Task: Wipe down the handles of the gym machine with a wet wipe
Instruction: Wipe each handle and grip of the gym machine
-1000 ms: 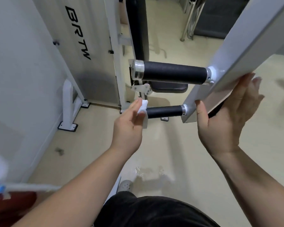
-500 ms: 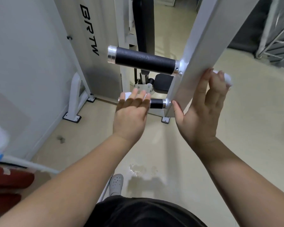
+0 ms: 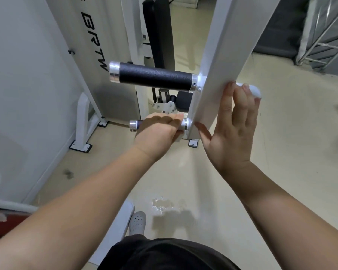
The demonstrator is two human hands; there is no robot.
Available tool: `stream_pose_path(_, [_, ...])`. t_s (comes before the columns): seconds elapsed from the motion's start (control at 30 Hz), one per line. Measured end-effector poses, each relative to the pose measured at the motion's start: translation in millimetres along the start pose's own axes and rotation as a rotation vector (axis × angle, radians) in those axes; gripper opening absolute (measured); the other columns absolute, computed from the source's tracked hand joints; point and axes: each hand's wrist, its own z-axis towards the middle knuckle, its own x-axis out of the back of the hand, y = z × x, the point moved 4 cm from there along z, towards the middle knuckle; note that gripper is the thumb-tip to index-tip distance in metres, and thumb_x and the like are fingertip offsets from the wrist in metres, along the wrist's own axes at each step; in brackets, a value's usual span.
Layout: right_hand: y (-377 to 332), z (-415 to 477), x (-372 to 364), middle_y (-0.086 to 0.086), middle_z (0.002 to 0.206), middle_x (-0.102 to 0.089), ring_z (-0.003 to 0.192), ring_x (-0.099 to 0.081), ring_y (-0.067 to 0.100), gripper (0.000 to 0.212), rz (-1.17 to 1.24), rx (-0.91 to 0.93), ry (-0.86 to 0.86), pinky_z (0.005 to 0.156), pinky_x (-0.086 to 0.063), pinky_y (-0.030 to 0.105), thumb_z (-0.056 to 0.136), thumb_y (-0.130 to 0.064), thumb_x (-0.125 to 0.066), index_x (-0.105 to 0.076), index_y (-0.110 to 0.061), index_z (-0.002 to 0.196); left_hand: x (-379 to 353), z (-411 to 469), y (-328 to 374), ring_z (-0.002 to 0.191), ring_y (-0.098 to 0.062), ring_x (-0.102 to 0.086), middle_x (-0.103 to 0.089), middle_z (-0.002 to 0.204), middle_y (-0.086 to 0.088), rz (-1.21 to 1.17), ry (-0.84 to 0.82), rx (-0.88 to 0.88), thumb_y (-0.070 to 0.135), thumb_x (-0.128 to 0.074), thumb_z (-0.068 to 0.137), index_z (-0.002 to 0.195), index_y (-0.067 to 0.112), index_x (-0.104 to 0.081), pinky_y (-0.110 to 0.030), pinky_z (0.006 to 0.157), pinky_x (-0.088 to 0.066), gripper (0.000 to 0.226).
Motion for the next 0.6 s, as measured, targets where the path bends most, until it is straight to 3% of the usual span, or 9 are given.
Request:
stream_pose_path(0.07, [3, -1, 0, 0.007, 0.153, -0.022, 0.146, -0.029, 0.038, 0.094, -0.026, 0.025, -0.006, 0.124, -0.017, 0.056, 0.091, -0.042, -0.072, -0.012, -0.011, 0.156, -1, 2, -2, 0.072, -0.038, -0.07, -0.077, 0.093, -0.014, -0.057, -0.027, -0.017, 0.035, -0.046, 0.088, 0.113, 0.006, -0.072, -0.039, 0.064, -0.059, 0.046])
stream_pose_path(0.2, [2, -2, 2, 0.005, 0.154, -0.022, 0.148, -0.029, 0.034, 0.096, -0.041, 0.074, -0.043, 0.125, -0.014, 0.058, 0.09, -0.034, -0.072, -0.006, -0.017, 0.157, 13, -23, -32, 0.073, -0.038, -0.071, -0.078, 0.098, -0.014, -0.038, 0.073, -0.036, 0.036, -0.051, 0.09, 0.115, 0.004, -0.073, -0.04, 0.066, -0.059, 0.046])
stream_pose_path(0.37, [0, -4, 10, 0.013, 0.156, -0.027, 0.149, -0.028, 0.041, 0.097, 0.018, 0.03, -0.076, 0.123, -0.02, 0.06, 0.085, -0.041, -0.073, -0.018, -0.006, 0.157, 14, -17, -16, 0.068, -0.037, -0.07, -0.077, 0.092, -0.014, -0.024, 0.104, -0.052, 0.031, -0.05, 0.089, 0.105, 0.003, -0.074, -0.038, 0.06, -0.059, 0.04])
stream_pose_path(0.47, [3, -4, 18, 0.019, 0.154, -0.036, 0.147, -0.032, 0.044, 0.093, 0.047, 0.032, -0.076, 0.118, -0.028, 0.062, 0.086, -0.044, -0.07, -0.023, -0.004, 0.156, 14, -9, 7, 0.078, -0.034, -0.075, -0.079, 0.099, -0.012, -0.093, 0.11, -0.1, 0.024, -0.058, 0.092, 0.102, 0.006, -0.077, -0.038, 0.065, -0.061, 0.028])
stream_pose_path(0.6, [-5, -9, 26, 0.019, 0.152, -0.038, 0.146, -0.033, 0.046, 0.093, 0.081, 0.039, -0.068, 0.116, -0.027, 0.065, 0.084, -0.042, -0.074, -0.026, -0.005, 0.155, 42, -36, 11, 0.078, -0.028, -0.074, -0.079, 0.094, -0.003, -0.197, 0.264, 0.0, 0.026, -0.058, 0.092, 0.099, 0.013, -0.079, -0.029, 0.063, -0.057, 0.026])
